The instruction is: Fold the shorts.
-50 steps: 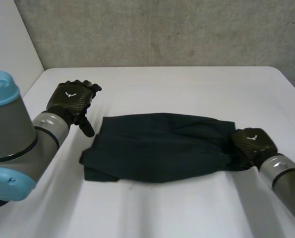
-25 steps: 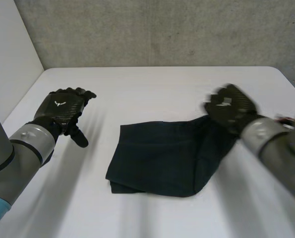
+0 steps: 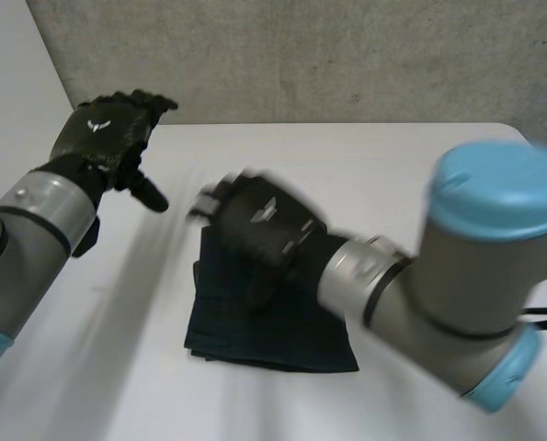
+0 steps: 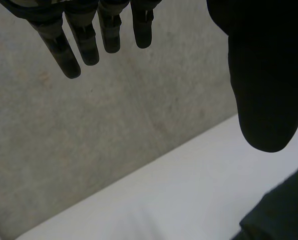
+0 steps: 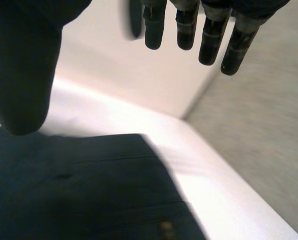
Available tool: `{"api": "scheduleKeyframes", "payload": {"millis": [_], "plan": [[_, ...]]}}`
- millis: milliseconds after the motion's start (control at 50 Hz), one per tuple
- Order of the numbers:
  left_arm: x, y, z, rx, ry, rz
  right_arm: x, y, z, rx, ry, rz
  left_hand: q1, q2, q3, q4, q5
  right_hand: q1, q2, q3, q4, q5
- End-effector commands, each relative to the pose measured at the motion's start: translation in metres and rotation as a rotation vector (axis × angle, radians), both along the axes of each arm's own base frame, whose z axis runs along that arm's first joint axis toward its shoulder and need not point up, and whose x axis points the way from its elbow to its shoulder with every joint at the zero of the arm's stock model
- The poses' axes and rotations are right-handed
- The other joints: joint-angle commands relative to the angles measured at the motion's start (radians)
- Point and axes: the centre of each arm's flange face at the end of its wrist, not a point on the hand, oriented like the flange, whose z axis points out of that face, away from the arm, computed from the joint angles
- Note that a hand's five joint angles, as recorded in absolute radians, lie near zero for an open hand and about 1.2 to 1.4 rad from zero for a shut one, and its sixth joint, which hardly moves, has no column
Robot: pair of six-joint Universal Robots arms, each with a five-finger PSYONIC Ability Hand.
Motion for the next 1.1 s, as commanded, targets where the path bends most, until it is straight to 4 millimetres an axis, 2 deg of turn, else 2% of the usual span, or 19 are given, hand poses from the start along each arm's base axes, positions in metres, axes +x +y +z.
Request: {"api": "scheduleKeyframes", "payload": {"millis": [20, 40, 100, 120, 160, 180, 240, 260, 360, 480, 580, 740, 920, 1040, 1060, 1100], "plan": [[-0.040, 0.011, -0.008, 0.059, 0.065, -0.118, -0.056, -0.043, 0.028, 0.197, -0.169, -0.377, -0.017, -0.026, -0.040, -0.029, -0.046, -0.032, -0.047, -0.040, -0.065, -0.068], [-0.051, 0.020, -0.016, 0.088, 0.054, -0.153, -0.060, -0.045, 0.025, 0.209, -0.154, -0.400, -0.017, -0.026, -0.040, -0.029, -0.046, -0.032, -0.047, -0.040, -0.065, -0.068], [-0.065, 0.036, -0.031, 0.143, 0.024, -0.201, -0.066, -0.047, 0.015, 0.234, -0.105, -0.449, -0.017, -0.026, -0.040, -0.029, -0.046, -0.032, -0.047, -0.040, -0.065, -0.068], [-0.069, 0.043, -0.044, 0.186, -0.002, -0.209, -0.066, -0.048, 0.013, 0.235, -0.097, -0.452, -0.017, -0.026, -0.040, -0.029, -0.046, -0.032, -0.047, -0.040, -0.065, -0.068], [-0.071, 0.050, -0.055, 0.227, -0.028, -0.202, -0.065, -0.049, 0.007, 0.241, -0.078, -0.458, -0.017, -0.026, -0.040, -0.029, -0.046, -0.032, -0.047, -0.040, -0.065, -0.068], [-0.072, 0.054, -0.059, 0.239, -0.039, -0.195, -0.063, -0.052, -0.003, 0.258, -0.059, -0.457, -0.017, -0.026, -0.040, -0.029, -0.046, -0.032, -0.047, -0.040, -0.065, -0.068], [-0.066, 0.062, -0.077, 0.290, -0.088, -0.133, -0.060, -0.057, -0.016, 0.290, -0.035, -0.461, -0.017, -0.026, -0.040, -0.029, -0.046, -0.032, -0.047, -0.040, -0.065, -0.068], [-0.064, 0.064, -0.081, 0.298, -0.099, -0.119, -0.058, -0.058, -0.027, 0.311, -0.015, -0.461, -0.017, -0.026, -0.040, -0.029, -0.046, -0.032, -0.047, -0.040, -0.065, -0.068], [-0.056, 0.065, -0.101, 0.320, -0.145, -0.057, -0.053, -0.062, -0.055, 0.364, 0.038, -0.458, -0.017, -0.026, -0.040, -0.029, -0.046, -0.032, -0.047, -0.040, -0.065, -0.068], [-0.052, 0.062, -0.123, 0.374, -0.188, -0.036, -0.040, -0.054, -0.090, 0.419, 0.113, -0.424, -0.017, -0.026, -0.040, -0.029, -0.046, -0.032, -0.047, -0.040, -0.065, -0.068], [-0.047, 0.061, -0.137, 0.405, -0.220, -0.025, -0.037, -0.056, -0.107, 0.428, 0.149, -0.418, -0.017, -0.026, -0.040, -0.029, -0.046, -0.032, -0.047, -0.040, -0.065, -0.068], [-0.040, 0.056, -0.153, 0.425, -0.304, -0.011, -0.035, -0.062, -0.114, 0.345, 0.188, -0.403, -0.017, -0.026, -0.040, -0.029, -0.046, -0.032, -0.047, -0.040, -0.065, -0.068], [-0.034, 0.048, -0.155, 0.413, -0.320, 0.007, -0.039, -0.066, -0.114, 0.301, 0.197, -0.430, -0.017, -0.026, -0.040, -0.029, -0.046, -0.032, -0.047, -0.040, -0.065, -0.068], [-0.034, 0.036, -0.143, 0.378, -0.287, 0.019, -0.039, -0.068, -0.101, 0.264, 0.166, -0.436, -0.017, -0.026, -0.040, -0.029, -0.046, -0.032, -0.047, -0.040, -0.065, -0.068], [-0.034, 0.034, -0.138, 0.368, -0.278, 0.017, -0.040, -0.068, -0.094, 0.249, 0.153, -0.437, -0.017, -0.026, -0.040, -0.029, -0.046, -0.032, -0.047, -0.040, -0.065, -0.068], [-0.036, 0.031, -0.116, 0.320, -0.233, -0.005, -0.041, -0.069, -0.084, 0.229, 0.136, -0.437, -0.017, -0.026, -0.040, -0.029, -0.046, -0.032, -0.047, -0.040, -0.065, -0.068]]}}
